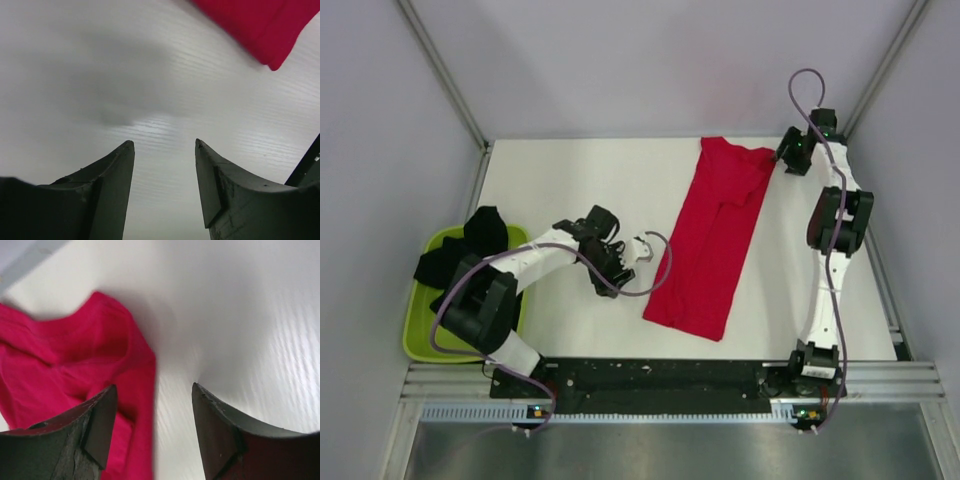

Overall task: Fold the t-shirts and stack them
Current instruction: Rotate the tshirt 90 degrees, then grab the bottom of the folded rectangular tshirt with both arms

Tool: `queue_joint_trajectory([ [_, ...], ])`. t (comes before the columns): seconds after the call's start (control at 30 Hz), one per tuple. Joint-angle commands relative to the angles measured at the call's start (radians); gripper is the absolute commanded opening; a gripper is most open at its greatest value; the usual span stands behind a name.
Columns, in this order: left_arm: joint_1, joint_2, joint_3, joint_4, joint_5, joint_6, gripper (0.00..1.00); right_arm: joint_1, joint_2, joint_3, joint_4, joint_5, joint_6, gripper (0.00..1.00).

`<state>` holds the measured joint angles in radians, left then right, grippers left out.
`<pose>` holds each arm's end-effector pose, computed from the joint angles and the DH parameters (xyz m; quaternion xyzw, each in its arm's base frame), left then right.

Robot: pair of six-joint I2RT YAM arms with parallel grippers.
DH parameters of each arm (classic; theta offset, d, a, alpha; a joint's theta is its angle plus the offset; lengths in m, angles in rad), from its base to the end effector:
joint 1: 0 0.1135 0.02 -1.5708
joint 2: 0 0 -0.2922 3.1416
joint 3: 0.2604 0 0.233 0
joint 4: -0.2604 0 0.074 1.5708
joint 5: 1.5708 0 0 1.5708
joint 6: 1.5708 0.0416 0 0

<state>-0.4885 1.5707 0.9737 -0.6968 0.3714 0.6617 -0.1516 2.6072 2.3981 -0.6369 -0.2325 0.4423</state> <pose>0.2320 -0.1404 0.2203 0.5508 0.8029 -0.1704 0.1510 0.5748 -0.0781 0.1886 0.2324 0.9001 0.1583 0.3327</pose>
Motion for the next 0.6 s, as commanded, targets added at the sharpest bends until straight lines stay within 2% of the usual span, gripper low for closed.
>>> queue_joint_trajectory([
  [0.0, -0.039, -0.078, -0.004, 0.059, 0.130, 0.056, 0.57, -0.002, -0.327, -0.146, -0.027, 0.081, -0.215, 0.62],
  [0.07, -0.061, -0.097, 0.008, 0.025, 0.226, 0.143, 0.57, 0.007, -0.496, -0.280, -0.015, 0.079, -0.296, 0.63],
  [0.17, -0.117, -0.095, 0.019, -0.036, 0.313, 0.292, 0.59, 0.067, -0.807, -0.625, 0.096, 0.027, -0.436, 0.64],
  [0.27, -0.199, -0.097, -0.019, 0.017, 0.316, 0.390, 0.63, 0.193, -1.121, -0.995, 0.209, -0.086, -0.702, 0.64],
  [0.37, -0.228, -0.048, -0.010, 0.075, 0.325, 0.397, 0.65, 0.303, -1.402, -1.319, 0.224, -0.296, -0.864, 0.63],
  [0.43, -0.248, -0.011, 0.014, 0.062, 0.319, 0.407, 0.67, 0.369, -1.600, -1.488, 0.218, -0.468, -0.969, 0.63],
  [0.47, -0.261, -0.002, 0.014, 0.062, 0.305, 0.415, 0.72, 0.412, -1.689, -1.552, 0.195, -0.557, -1.049, 0.63],
  [0.57, -0.304, -0.012, -0.016, 0.068, 0.253, 0.444, 0.72, 0.501, -1.886, -1.697, 0.149, -0.581, -1.114, 0.61],
])
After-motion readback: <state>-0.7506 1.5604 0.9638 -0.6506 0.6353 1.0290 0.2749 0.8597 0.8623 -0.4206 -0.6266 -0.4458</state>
